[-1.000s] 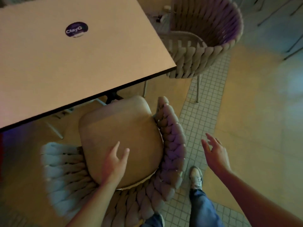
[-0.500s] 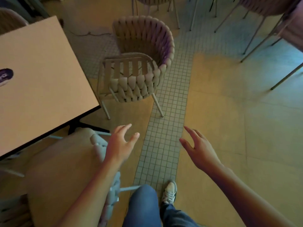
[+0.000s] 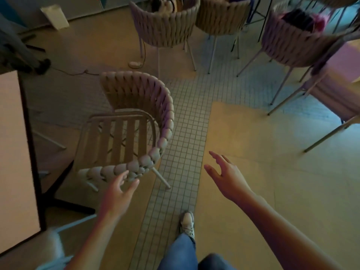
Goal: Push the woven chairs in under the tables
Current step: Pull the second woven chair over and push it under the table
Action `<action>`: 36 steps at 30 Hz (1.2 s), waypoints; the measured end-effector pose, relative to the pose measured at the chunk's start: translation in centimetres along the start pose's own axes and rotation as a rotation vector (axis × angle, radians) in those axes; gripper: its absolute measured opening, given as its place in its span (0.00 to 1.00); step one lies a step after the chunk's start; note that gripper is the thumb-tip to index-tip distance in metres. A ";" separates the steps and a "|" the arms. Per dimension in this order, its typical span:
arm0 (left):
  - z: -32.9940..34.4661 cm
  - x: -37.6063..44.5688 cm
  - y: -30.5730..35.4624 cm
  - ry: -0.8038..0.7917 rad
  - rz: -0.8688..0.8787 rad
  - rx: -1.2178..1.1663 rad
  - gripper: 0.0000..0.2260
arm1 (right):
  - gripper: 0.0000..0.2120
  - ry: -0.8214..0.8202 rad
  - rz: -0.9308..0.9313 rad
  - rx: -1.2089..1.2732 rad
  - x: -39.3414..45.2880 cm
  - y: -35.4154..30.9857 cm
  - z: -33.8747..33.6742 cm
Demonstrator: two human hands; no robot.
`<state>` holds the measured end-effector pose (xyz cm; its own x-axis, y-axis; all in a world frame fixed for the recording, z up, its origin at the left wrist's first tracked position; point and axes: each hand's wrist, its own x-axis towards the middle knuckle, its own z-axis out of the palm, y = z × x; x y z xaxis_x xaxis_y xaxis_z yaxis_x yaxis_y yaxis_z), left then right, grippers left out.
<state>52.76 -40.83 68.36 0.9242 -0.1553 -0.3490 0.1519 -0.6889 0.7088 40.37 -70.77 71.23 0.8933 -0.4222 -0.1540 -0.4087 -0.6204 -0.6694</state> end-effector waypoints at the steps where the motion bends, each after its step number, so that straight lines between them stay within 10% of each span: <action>1: 0.6 2.0 1.8 -0.009 -0.004 -0.005 0.25 | 0.30 -0.005 0.004 0.002 2.2 0.6 -1.2; 19: 12.2 25.0 21.7 0.366 -0.289 -0.209 0.22 | 0.28 -0.256 -0.270 -0.076 44.5 3.3 -13.4; 36: 4.5 38.8 19.2 0.820 -0.815 -0.505 0.23 | 0.28 -0.825 -0.645 -0.217 68.4 -15.1 6.8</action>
<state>89.99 -63.25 65.63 0.4170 0.7950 -0.4405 0.7287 -0.0028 0.6848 108.95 -85.77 65.83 0.7694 0.5552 -0.3158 0.2347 -0.7055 -0.6687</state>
